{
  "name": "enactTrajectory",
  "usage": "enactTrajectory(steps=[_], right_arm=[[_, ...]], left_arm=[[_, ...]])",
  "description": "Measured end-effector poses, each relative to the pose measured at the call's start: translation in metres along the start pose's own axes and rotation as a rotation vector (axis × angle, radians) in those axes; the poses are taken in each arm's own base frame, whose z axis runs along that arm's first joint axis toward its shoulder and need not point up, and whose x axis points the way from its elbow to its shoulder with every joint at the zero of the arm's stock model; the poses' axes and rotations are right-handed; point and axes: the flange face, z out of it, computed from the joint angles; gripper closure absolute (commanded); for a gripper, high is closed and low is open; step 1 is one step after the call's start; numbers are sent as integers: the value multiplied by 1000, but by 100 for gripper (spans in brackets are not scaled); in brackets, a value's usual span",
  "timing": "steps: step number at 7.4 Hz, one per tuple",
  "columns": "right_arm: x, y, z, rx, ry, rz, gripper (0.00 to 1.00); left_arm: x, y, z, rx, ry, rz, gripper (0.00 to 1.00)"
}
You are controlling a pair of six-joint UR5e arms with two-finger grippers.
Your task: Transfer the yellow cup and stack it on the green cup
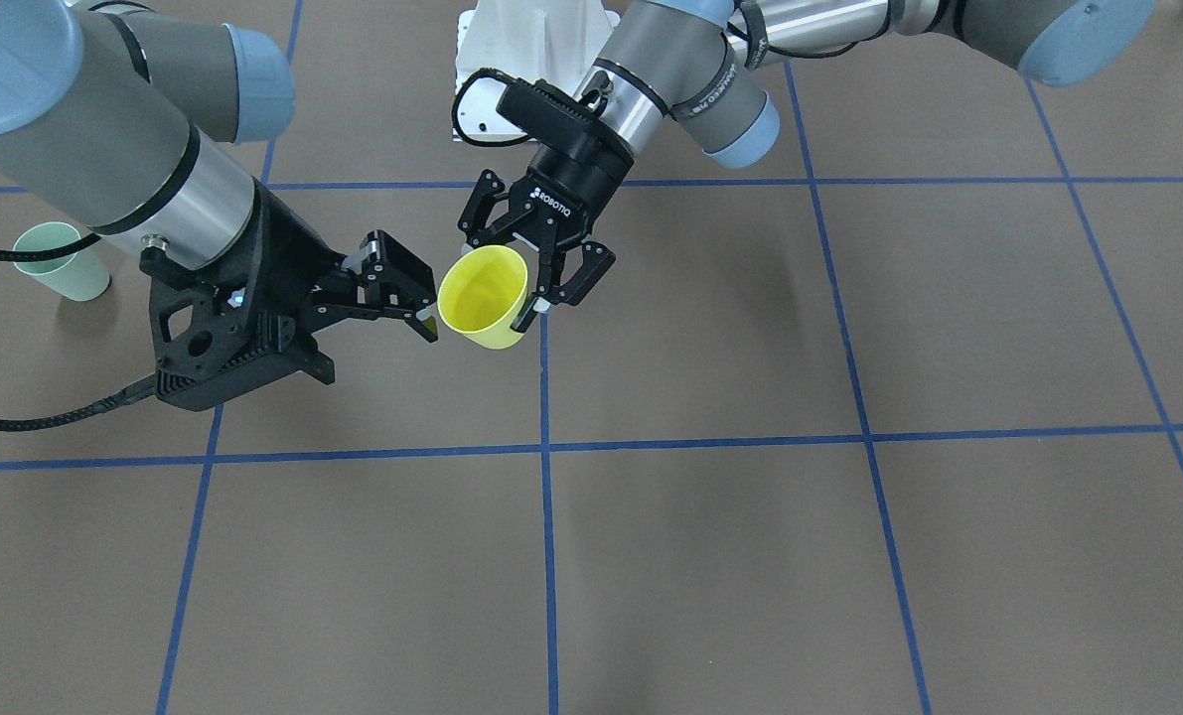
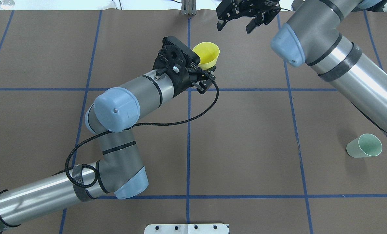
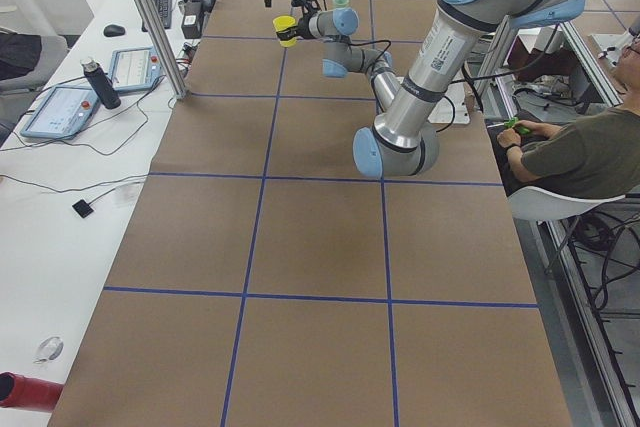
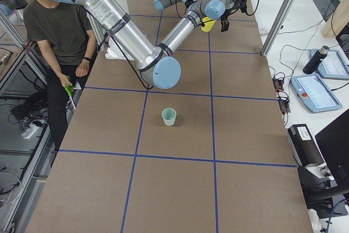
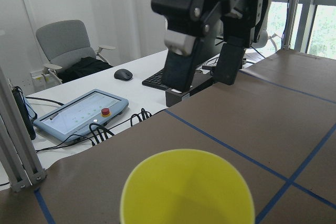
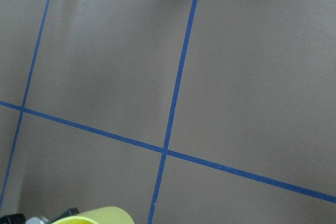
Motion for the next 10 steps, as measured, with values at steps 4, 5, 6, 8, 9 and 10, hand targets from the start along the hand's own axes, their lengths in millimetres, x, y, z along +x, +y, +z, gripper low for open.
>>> enactTrajectory(steps=[4,5,6,8,9,10], right_arm=[[-24,6,22,-77,-42,-9,6],[-27,11,29,-101,-52,-16,6],[-29,14,35,-117,-58,-26,6],[-29,18,39,-131,-66,-49,6],[-28,19,39,-137,-71,-55,6],[-26,21,38,-140,-74,-59,6]], left_arm=[[3,0,0,0,4,1,67],[3,0,0,1,4,1,67],[3,0,0,1,5,1,67],[2,1,-1,9,9,-1,67],[2,2,-1,12,11,-2,67],[1,2,-1,13,11,-3,67]])
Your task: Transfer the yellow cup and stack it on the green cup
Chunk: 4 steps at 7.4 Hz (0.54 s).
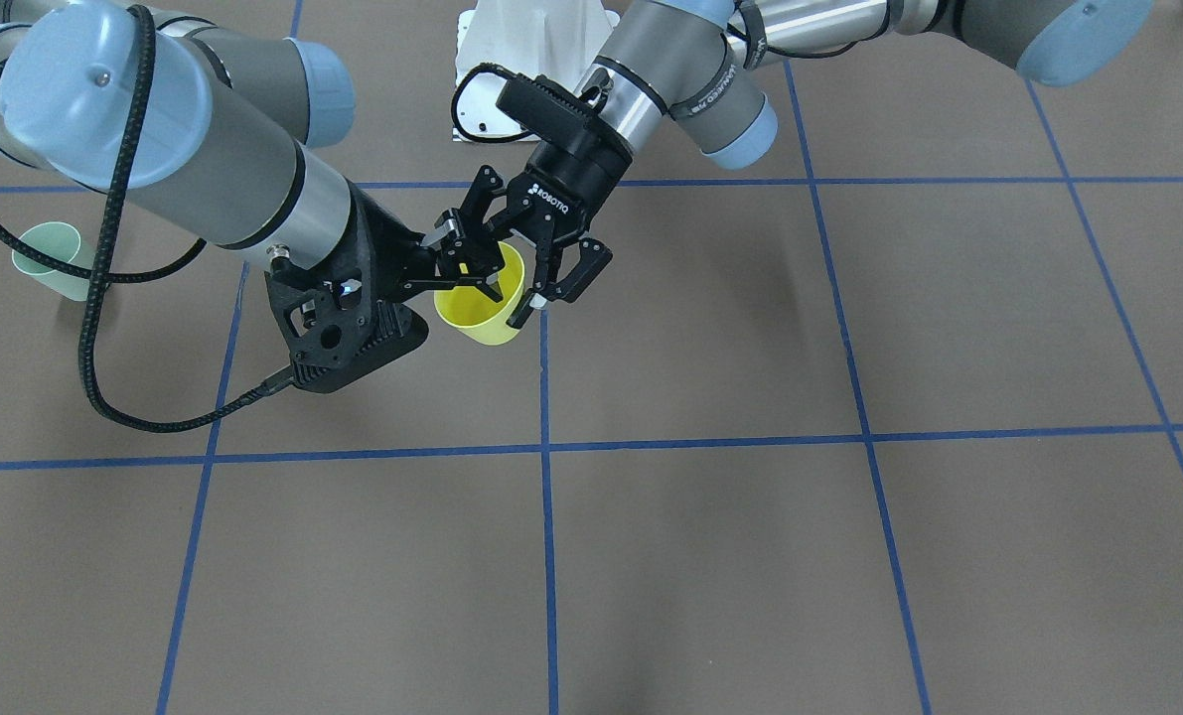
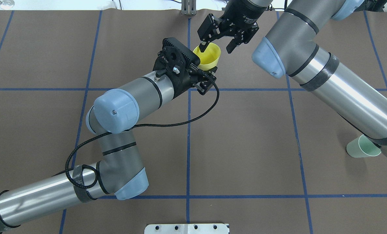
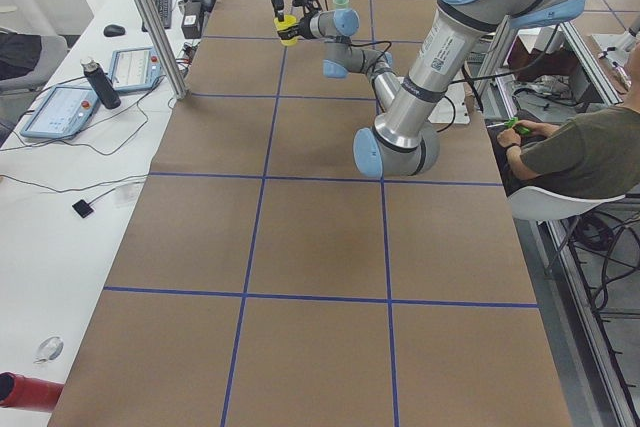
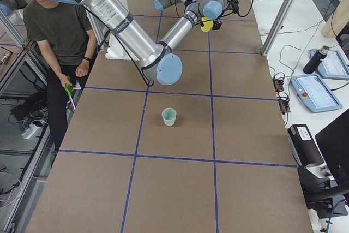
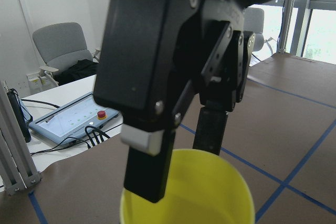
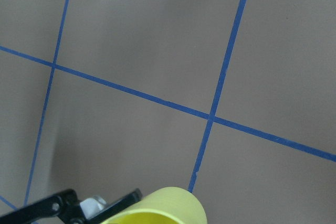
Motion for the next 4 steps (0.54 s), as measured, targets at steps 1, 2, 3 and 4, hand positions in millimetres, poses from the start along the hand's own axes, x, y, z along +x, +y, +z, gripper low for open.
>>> enactTrajectory(steps=[1,2,3,4], right_arm=[[2,2,0,-1,-2,-4,6],[4,4,-1,-2,-2,-7,6],[5,5,-1,-3,-2,-7,6],[5,5,-1,-3,-2,-7,8]], left_arm=[[0,0,0,1,0,0,58],[0,0,0,1,1,0,57],[0,-1,-1,3,2,-1,54],[1,-2,-1,5,3,-3,48]])
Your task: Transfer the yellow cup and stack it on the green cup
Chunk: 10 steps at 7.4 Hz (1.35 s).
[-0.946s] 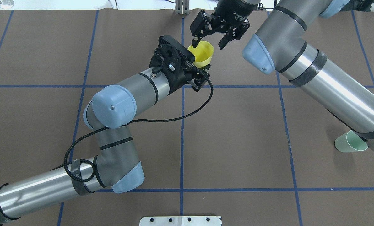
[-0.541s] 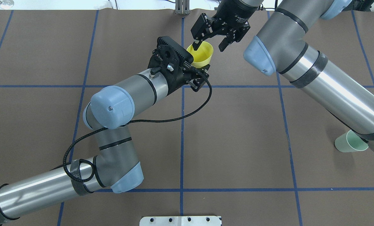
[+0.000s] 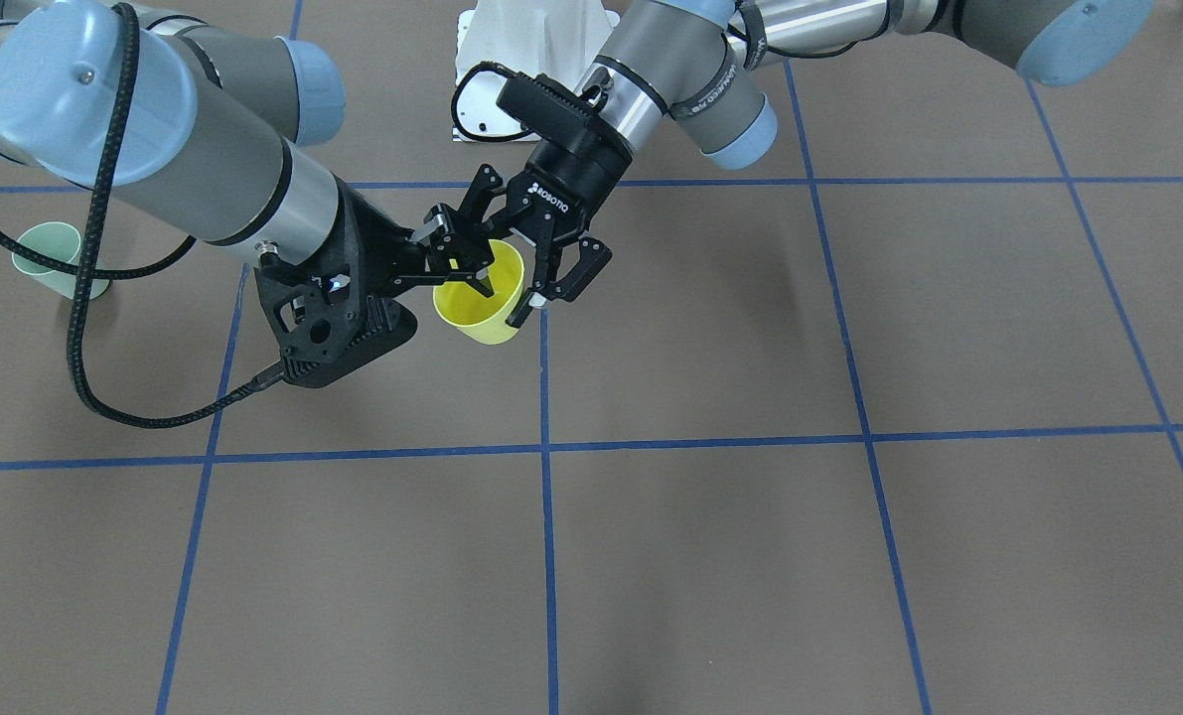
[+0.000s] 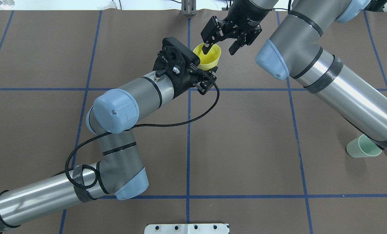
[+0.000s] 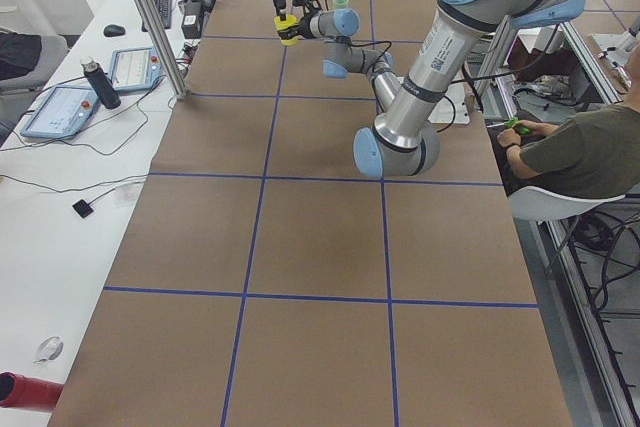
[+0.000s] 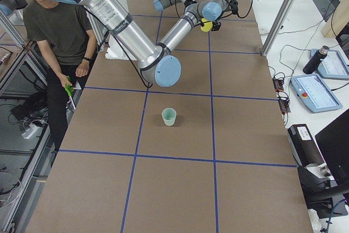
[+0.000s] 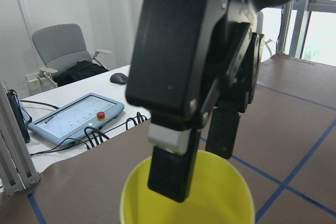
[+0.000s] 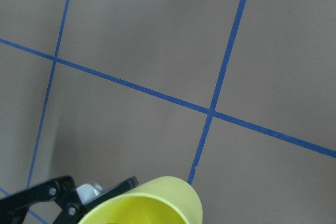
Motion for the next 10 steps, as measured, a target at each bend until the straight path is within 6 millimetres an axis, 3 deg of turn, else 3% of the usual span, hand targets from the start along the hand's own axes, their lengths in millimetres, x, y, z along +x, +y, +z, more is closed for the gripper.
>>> enactTrajectory(steps=[2,4,5,9,10], right_arm=[[-1,1,0,-1,-1,-1,27],[-2,1,-1,0,-3,-2,55],[-3,1,-2,1,-4,-4,60],[-6,2,-5,6,-6,-11,59],[-6,3,-5,7,-6,-11,67]], left_arm=[[1,-1,0,2,1,-2,45],[1,0,0,6,3,-4,42],[0,1,0,7,4,-5,42],[1,2,-1,7,5,-6,42],[1,2,-1,7,7,-7,41]])
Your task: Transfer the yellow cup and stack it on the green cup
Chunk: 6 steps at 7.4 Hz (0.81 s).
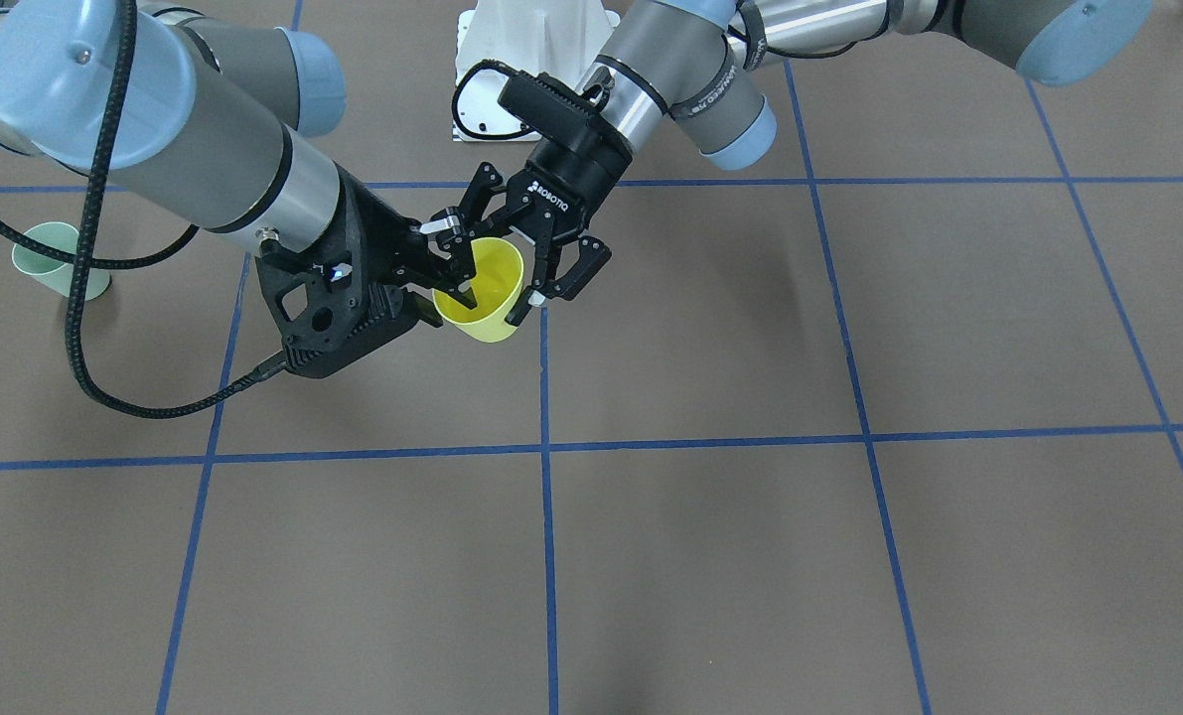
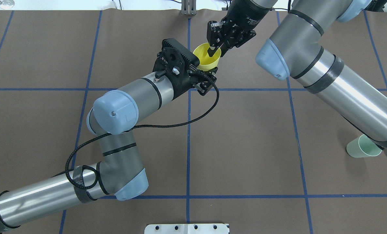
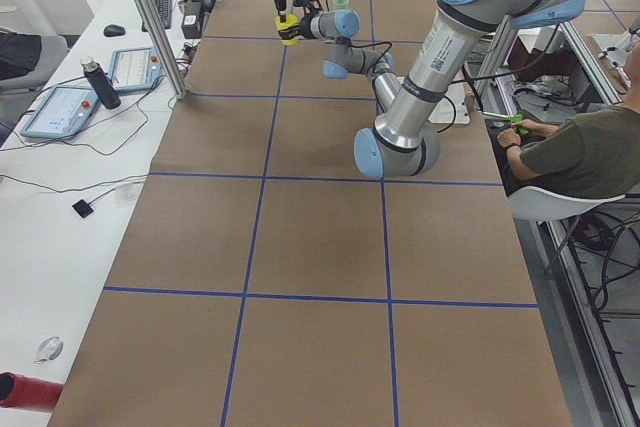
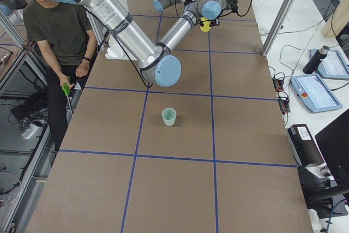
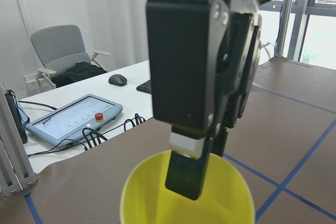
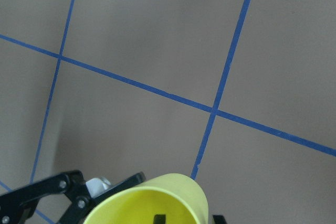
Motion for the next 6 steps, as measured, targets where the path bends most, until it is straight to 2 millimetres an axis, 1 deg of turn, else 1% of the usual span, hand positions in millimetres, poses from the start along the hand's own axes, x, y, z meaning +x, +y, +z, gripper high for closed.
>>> enactTrajectory(steps=[1,2,3,6], right_arm=[[-1,1,-1,1,0,-1,91],[-1,1,-1,1,0,1,100],[-2,3,-3,2,2,4,100],[-5,6,-6,2,1,5,100]], left_arm=[[0,0,0,0,1,0,37],[0,1,0,-2,1,0,21],[0,1,1,-3,0,-1,0],[2,0,2,-3,1,-1,0]])
